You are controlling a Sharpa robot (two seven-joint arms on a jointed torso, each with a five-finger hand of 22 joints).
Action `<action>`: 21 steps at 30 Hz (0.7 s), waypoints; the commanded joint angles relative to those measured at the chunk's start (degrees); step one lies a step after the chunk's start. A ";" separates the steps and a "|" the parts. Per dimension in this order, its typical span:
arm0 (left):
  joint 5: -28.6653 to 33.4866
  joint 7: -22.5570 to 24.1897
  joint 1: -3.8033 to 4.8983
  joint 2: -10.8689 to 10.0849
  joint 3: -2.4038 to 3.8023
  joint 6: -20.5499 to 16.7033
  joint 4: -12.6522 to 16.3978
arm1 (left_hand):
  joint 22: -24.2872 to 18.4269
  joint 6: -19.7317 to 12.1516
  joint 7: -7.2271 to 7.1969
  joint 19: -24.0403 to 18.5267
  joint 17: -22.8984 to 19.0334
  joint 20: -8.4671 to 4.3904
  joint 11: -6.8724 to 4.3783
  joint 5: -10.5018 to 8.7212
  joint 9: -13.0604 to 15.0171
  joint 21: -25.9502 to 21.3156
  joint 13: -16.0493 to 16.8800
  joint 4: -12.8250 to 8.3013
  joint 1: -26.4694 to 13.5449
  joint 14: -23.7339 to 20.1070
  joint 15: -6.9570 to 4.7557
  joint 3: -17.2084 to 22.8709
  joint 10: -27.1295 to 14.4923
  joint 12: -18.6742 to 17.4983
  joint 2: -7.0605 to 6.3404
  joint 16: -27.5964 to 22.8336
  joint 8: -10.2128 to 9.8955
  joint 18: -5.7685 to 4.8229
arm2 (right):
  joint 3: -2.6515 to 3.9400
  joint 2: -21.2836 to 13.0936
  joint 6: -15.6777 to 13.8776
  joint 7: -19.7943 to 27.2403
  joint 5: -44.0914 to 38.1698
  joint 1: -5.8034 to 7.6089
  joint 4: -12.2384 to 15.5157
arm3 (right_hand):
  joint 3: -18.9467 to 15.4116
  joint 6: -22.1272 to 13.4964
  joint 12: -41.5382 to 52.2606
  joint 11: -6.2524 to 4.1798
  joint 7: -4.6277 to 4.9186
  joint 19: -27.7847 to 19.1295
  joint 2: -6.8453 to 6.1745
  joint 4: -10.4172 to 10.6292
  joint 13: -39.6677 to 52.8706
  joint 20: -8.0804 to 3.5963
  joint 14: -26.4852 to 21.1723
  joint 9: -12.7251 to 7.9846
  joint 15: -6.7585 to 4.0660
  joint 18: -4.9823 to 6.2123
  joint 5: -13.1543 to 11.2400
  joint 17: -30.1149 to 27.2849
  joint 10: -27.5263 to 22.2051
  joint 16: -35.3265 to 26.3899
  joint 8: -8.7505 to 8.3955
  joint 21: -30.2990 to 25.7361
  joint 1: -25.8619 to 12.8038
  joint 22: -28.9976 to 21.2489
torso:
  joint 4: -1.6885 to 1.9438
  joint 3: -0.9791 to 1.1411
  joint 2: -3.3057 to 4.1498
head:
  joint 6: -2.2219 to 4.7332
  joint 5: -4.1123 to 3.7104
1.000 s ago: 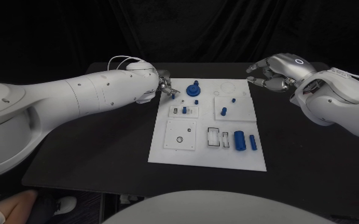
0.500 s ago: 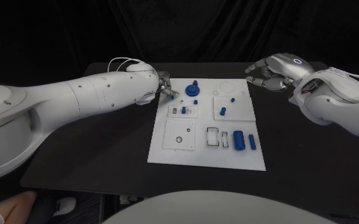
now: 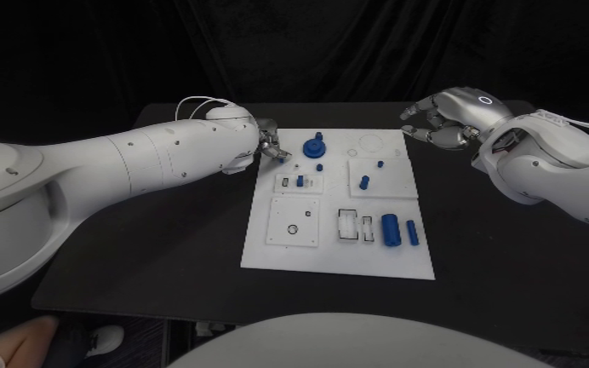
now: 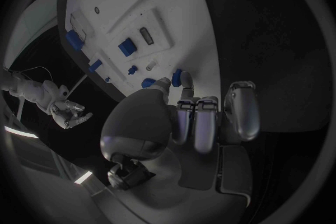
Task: Assemble the parts on the task board
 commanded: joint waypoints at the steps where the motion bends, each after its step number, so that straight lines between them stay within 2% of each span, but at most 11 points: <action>1: 0.33 0.65 -0.14 0.19 0.05 -0.04 -0.06 | 1.48 0.31 -0.15 -0.42 15.09 -0.04 0.27 1.03 0.05 -0.22 15.05 -0.19 0.85 5.94 0.32 0.69 6.07 -0.26 -0.03 0.15 -0.45 0.10 | 0.04 -0.03 0.23 -1.06 -0.15 -0.12 0.09 | 0.37 0.28 -0.29 0.45 -0.09 2.98 0.04 0.09 8.06 0.42 4.11 -0.09 0.52 -0.01 0.27 5.11 1.40 -0.01 -0.23 -0.17 0.56 12.70 | 0.00 -0.03 0.02 | 0.00 0.02; 10: 0.33 0.84 -0.21 0.22 0.05 0.22 -0.31 | 1.64 0.40 -0.27 -0.47 15.09 -0.15 0.15 4.57 0.36 -0.45 15.05 -1.12 2.59 5.94 0.22 4.02 6.07 -0.26 -0.60 0.15 -1.59 0.13 | 0.04 -0.08 0.39 -1.27 -0.15 -0.12 0.12 | 0.96 0.33 -0.41 0.47 -0.05 2.89 -0.03 -0.31 7.91 0.43 4.11 -0.25 0.53 0.04 1.18 5.11 1.30 0.00 -0.31 -0.37 0.85 12.64 | 0.04 -0.01 0.00 | 0.00 0.04; 17: 0.33 1.52 -0.24 0.00 0.05 -0.22 -0.17 | 1.82 0.69 -0.38 -0.45 15.09 -0.25 0.04 6.26 0.81 -0.58 15.05 -1.96 3.59 5.94 0.12 7.58 6.07 -0.26 -1.36 0.15 -2.06 0.14 | 0.04 -0.10 0.42 -1.34 -0.15 -0.12 0.13 | 1.41 0.32 -0.47 0.47 -0.05 2.87 -0.16 -0.56 7.85 0.44 4.10 -0.40 0.54 0.05 2.08 5.06 1.25 -0.02 -0.37 -0.39 0.95 12.63 | 0.04 -0.03 0.01 | 0.00 0.13; 21: 0.33 2.22 -0.25 -0.29 0.05 -1.26 0.22 | 2.06 1.49 -0.58 -0.33 15.09 -0.37 -0.13 6.94 1.43 -0.57 15.05 -2.86 4.04 5.94 -0.03 10.74 6.07 -0.26 -2.40 0.15 -1.97 0.11 | 0.04 -0.16 0.45 -1.41 -0.15 -0.12 0.14 | 1.62 0.32 -0.49 0.46 -0.06 2.86 -0.22 -0.68 7.82 0.44 4.10 -0.46 0.54 0.06 2.49 5.03 1.24 -0.04 -0.38 -0.42 0.99 12.62 | -0.01 -0.02 -0.01 | 0.00 0.22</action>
